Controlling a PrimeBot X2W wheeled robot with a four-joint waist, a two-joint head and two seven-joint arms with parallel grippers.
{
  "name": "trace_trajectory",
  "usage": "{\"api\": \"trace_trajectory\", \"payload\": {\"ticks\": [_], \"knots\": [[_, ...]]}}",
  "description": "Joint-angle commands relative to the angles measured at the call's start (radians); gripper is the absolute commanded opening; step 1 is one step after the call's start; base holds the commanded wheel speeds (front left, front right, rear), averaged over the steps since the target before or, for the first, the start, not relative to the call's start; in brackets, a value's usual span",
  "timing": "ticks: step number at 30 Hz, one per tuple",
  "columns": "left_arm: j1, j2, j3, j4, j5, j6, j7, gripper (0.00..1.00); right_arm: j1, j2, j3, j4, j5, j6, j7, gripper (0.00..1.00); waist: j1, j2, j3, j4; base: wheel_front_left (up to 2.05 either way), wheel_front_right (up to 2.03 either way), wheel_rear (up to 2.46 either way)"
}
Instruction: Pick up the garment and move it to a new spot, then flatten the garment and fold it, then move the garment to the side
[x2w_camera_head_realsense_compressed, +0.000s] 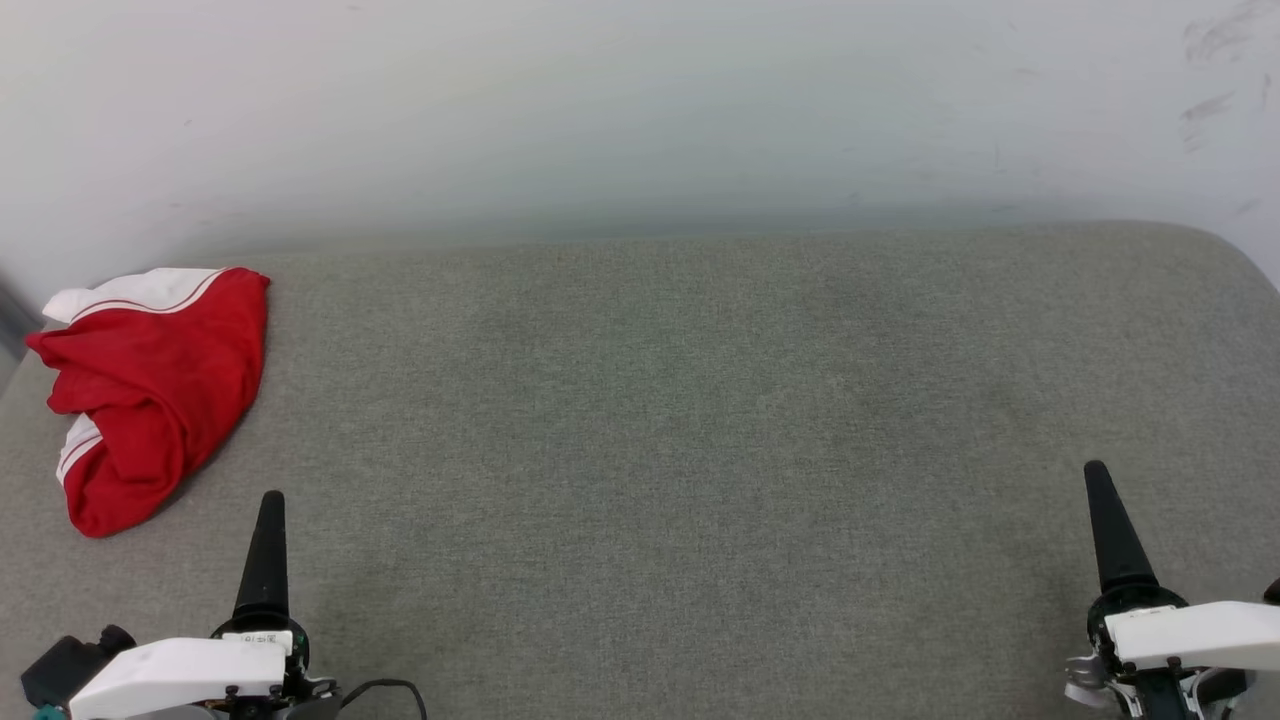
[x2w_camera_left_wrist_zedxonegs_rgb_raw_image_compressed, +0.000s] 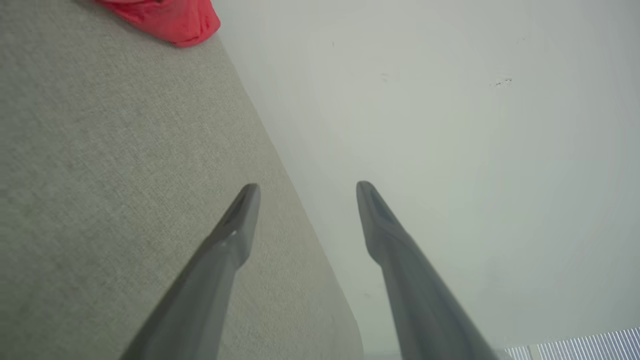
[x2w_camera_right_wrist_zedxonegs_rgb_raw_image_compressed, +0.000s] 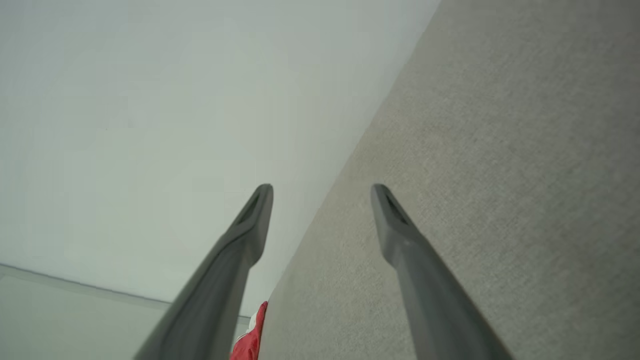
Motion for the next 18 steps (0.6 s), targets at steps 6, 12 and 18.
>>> {"api": "trace_trajectory", "payload": {"ticks": [6,12,18], "knots": [[-0.003,0.003,0.016,-0.089,0.144,0.045,-0.029,1.00,-0.027,-0.003,0.007,-0.096,-0.232,0.000,-0.030,1.00,0.0000,0.0000,0.004,0.000,0.00,0.00,0.00],[0.007,0.003,-0.030,-0.182,0.312,0.082,-0.050,1.00,-0.025,-0.003,0.030,-0.154,-0.402,0.000,-0.051,1.00,0.0000,0.0000,0.008,-0.001,0.00,0.00,0.00],[0.029,0.003,-0.108,-0.234,0.460,0.101,-0.070,1.00,-0.017,-0.003,0.057,-0.193,-0.551,0.000,-0.071,1.00,0.0000,0.0000,0.010,-0.002,0.00,0.00,0.00]]}}
